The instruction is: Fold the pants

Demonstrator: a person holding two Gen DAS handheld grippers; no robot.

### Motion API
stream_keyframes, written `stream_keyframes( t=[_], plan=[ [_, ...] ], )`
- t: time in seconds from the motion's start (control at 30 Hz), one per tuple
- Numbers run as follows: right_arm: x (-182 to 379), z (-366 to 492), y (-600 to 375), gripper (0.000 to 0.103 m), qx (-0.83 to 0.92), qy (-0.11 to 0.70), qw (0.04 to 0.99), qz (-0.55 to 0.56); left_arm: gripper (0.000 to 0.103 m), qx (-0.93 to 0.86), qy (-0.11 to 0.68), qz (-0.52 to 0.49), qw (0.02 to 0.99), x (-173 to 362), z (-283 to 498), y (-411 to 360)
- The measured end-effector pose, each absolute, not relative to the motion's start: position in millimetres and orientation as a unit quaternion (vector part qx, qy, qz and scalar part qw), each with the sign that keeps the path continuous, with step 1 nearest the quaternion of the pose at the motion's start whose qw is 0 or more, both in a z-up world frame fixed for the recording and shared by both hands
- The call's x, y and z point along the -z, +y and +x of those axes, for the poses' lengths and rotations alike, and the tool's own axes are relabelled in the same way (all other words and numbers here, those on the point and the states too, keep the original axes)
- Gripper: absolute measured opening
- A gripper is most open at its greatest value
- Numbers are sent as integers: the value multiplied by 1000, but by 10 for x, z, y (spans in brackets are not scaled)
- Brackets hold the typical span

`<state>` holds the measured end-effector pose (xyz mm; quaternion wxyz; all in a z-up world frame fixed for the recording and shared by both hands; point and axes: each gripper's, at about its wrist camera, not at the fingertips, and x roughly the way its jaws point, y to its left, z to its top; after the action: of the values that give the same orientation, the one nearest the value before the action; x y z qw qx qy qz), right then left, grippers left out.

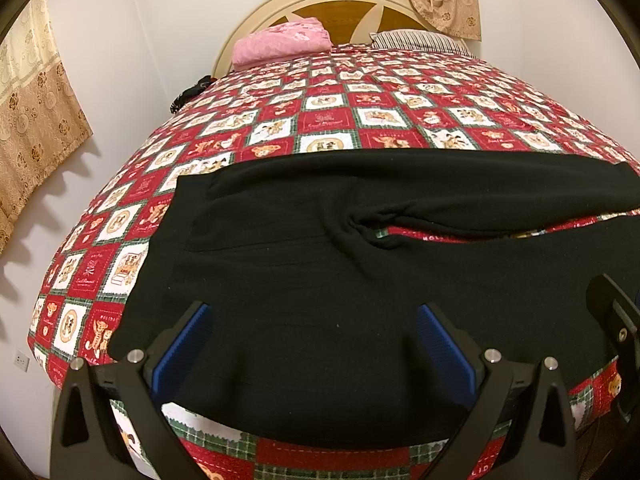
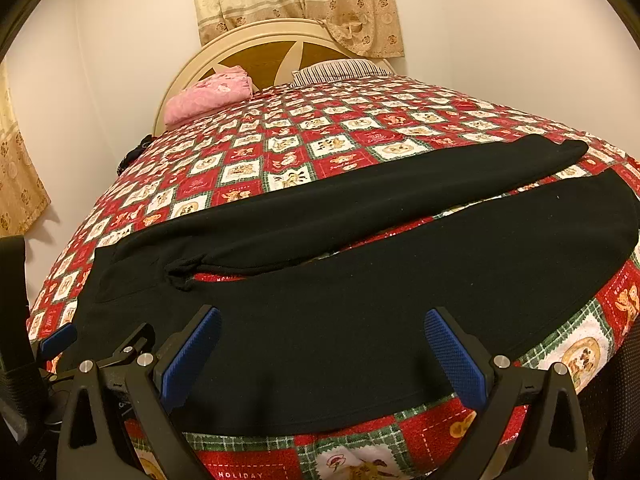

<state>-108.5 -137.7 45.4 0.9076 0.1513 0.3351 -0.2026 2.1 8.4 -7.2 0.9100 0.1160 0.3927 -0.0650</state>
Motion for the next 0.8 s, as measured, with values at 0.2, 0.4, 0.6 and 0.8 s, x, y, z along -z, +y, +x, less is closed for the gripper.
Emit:
stream_keyframes(
  t=[0.2, 0.4, 0.6, 0.8],
  plan=[
    [-448, -1088, -1357, 102, 202, 336, 907, 151, 103, 65, 394, 115, 910, 77, 2, 82],
    [-439, -1083, -1346, 102, 203, 337, 907, 151, 103, 66, 395, 115, 909, 85, 2, 82],
    [-435, -1084, -1342, 102, 202, 337, 907, 151, 103, 66, 396, 114, 909, 92, -6, 79],
    [-435, -1081, -1344, 102, 202, 338, 907, 151, 103, 66, 398, 113, 908, 119, 13, 60]
  ],
)
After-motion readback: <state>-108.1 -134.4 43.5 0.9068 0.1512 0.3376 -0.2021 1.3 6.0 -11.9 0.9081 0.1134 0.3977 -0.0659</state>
